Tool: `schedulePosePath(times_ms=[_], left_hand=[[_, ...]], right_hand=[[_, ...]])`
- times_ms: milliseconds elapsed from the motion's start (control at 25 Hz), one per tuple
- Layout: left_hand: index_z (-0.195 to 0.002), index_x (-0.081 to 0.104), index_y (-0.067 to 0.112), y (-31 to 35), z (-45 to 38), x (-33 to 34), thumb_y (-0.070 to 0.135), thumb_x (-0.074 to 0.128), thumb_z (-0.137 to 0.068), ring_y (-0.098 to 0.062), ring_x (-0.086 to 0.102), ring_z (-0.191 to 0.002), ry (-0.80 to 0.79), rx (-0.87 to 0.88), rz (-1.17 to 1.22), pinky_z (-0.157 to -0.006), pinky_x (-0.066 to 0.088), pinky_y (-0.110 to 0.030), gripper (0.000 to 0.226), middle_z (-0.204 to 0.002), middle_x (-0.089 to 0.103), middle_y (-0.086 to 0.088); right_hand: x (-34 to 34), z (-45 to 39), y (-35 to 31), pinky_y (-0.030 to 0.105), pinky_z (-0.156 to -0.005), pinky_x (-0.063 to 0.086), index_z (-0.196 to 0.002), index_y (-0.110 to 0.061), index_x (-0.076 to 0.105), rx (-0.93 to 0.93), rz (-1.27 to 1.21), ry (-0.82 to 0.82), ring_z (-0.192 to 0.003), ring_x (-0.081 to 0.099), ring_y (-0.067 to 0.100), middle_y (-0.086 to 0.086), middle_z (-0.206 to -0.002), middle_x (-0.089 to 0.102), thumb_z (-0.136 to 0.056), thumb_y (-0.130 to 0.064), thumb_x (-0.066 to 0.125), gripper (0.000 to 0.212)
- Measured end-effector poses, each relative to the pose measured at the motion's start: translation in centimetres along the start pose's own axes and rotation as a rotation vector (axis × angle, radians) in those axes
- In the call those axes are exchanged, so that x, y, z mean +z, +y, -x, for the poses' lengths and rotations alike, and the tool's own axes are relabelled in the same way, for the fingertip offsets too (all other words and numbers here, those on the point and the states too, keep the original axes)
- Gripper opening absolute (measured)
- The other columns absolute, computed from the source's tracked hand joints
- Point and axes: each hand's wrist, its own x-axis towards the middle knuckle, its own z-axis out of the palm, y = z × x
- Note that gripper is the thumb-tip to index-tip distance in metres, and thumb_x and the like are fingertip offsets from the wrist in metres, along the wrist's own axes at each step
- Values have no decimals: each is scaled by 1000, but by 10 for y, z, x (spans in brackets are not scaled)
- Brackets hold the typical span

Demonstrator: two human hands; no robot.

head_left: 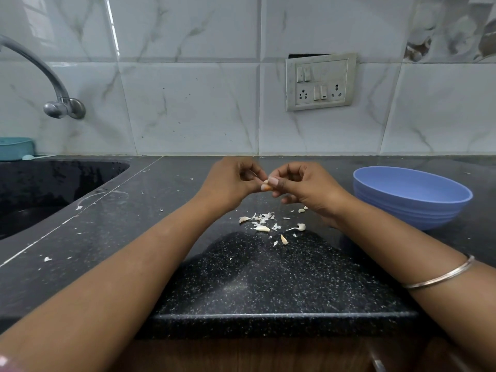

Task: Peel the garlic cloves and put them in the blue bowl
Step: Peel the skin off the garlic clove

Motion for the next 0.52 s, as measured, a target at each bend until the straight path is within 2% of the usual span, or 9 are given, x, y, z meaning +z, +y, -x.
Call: schedulePosePath(times_ms=[160, 240, 360, 520], left_hand=[[-81, 71, 17, 2, 1, 0, 26, 73, -80, -13, 66, -68, 17, 58, -90, -66, 50, -29, 8, -69, 71, 3], [-82, 71, 16, 3, 1, 1, 26, 69, -83, -12, 67, -70, 11, 74, -84, -68, 51, -29, 10, -70, 71, 3], [-86, 71, 12, 3, 1, 1, 22, 66, -87, -7, 69, -70, -26, 71, 13, -71, 56, -27, 12, -73, 72, 1], [-91, 68, 5, 5, 1, 0, 19, 59, -92, -10, 68, -71, -74, 23, 151, -69, 55, -24, 16, -74, 70, -2]], right_hand=[[-2, -1, 0, 18, -60, 51, -86, -14, 68, -17, -28, 22, -69, 64, 7, 6, -84, 70, -86, -14, 66, 2], [-3, -2, 0, 17, -61, 50, -84, -18, 68, -33, -23, 29, -70, 63, 5, 1, -80, 68, -86, -15, 66, 4], [-4, -1, 0, 16, -61, 47, -83, -19, 68, -65, -4, 33, -71, 61, 4, 1, -77, 66, -87, -13, 65, 8], [-3, 0, -2, 16, -63, 46, -84, -18, 67, -100, 13, 36, -72, 58, 6, 2, -77, 64, -88, -11, 64, 9]])
